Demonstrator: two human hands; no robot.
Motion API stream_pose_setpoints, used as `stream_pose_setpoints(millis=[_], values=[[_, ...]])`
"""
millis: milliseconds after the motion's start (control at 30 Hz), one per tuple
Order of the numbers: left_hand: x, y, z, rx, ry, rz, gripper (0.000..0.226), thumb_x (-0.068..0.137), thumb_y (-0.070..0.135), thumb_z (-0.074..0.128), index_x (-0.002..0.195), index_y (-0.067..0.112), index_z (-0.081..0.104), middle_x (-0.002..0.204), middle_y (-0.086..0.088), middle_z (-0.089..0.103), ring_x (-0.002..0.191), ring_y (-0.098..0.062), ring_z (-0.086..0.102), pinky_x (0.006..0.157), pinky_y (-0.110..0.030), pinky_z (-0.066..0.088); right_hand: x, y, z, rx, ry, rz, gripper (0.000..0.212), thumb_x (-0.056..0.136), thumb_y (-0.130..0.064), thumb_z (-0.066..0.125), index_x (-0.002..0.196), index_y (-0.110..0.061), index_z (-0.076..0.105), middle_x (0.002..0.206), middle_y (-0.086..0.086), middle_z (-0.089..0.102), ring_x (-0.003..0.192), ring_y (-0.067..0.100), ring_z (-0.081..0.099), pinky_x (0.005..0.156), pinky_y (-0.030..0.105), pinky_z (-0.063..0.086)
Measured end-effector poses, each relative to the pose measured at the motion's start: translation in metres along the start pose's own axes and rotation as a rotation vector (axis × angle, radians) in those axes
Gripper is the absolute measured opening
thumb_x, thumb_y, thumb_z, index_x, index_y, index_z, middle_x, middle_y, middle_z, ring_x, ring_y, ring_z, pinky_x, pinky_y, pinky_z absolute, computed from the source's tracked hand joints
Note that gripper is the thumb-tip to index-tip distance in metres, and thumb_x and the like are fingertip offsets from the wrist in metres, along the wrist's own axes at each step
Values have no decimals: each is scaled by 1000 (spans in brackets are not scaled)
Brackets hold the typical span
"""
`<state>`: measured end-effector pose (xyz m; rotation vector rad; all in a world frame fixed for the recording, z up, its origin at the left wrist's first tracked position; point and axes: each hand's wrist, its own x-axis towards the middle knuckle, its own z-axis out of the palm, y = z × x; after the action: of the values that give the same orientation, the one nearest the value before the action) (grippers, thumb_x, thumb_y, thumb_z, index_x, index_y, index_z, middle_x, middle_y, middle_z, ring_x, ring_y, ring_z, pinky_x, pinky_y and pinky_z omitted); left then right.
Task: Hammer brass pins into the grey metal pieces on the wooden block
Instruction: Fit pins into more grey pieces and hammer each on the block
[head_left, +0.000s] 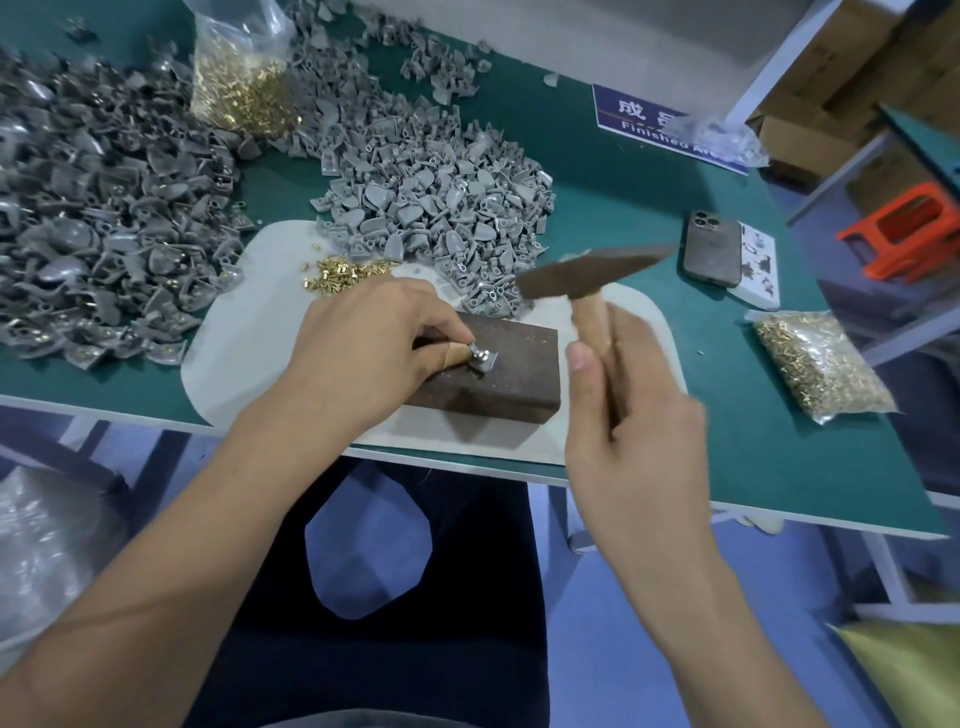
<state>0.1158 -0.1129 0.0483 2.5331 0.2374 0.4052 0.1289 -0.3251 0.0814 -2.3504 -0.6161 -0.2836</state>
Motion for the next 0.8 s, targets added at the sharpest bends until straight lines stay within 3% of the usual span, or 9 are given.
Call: stream_pose_setpoints(millis=[100,200,300,367,467,533,667,733,800], values=[[0,0,-2,6,-2,9,8,82,50,76,87,44,75,78,22,59,84,-5,54,63,-28,35,-2,5,2,-163,-247,50,19,102,-47,40,108,-33,51,61,-5,52,62,30,53,57,43,47],[1,0,-1,10,-9,3,9,83,50,75,89,44,75,80,21,61,86,-4,55,66,-29,37,2,8,-6,-132,-129,46,22,102,-49,40,113,-37,54,66,-8,58,64,26,54,58,41,49],[1,0,-1,10,-7,0,8,83,49,75,89,44,75,81,21,61,87,-4,55,68,-30,40,0,5,-7,2,11,33,25,103,-48,42,120,-35,56,65,-19,51,58,15,44,55,37,42],[1,1,-1,15,-8,6,8,83,49,75,89,43,75,79,22,60,86,-4,55,65,-29,38,-3,3,-3,-43,-86,19,23,105,-45,42,123,-36,53,66,-14,53,60,19,49,56,39,43],[1,1,-2,27,-7,12,9,83,50,75,89,43,75,79,21,60,84,-4,53,62,-28,33,-1,7,-4,-200,-283,14,16,102,-46,41,111,-36,49,63,-5,53,65,32,54,58,43,47],[1,0,-1,23,-13,9,9,84,49,74,89,43,75,81,20,61,86,-4,53,66,-29,35,2,10,-9,-193,-220,2,20,102,-48,41,112,-36,53,62,-7,53,61,26,52,57,42,49],[1,1,-1,35,-22,16,6,85,49,73,89,44,74,82,21,61,88,-4,54,67,-29,36,0,6,-10,7,29,5,23,104,-46,43,118,-34,56,65,-21,49,57,13,40,53,35,37],[2,1,-3,35,-29,15,6,85,48,74,89,44,74,82,20,62,87,-5,54,67,-29,35,-2,3,-4,-45,-38,-12,21,105,-43,43,121,-34,53,65,-15,50,58,19,48,54,38,42],[2,2,-3,49,-24,28,6,85,46,74,89,42,74,83,18,62,87,-6,54,67,-29,37,-2,3,-1,-198,-232,-18,21,104,-46,41,123,-39,47,68,-8,58,67,33,59,59,42,48]])
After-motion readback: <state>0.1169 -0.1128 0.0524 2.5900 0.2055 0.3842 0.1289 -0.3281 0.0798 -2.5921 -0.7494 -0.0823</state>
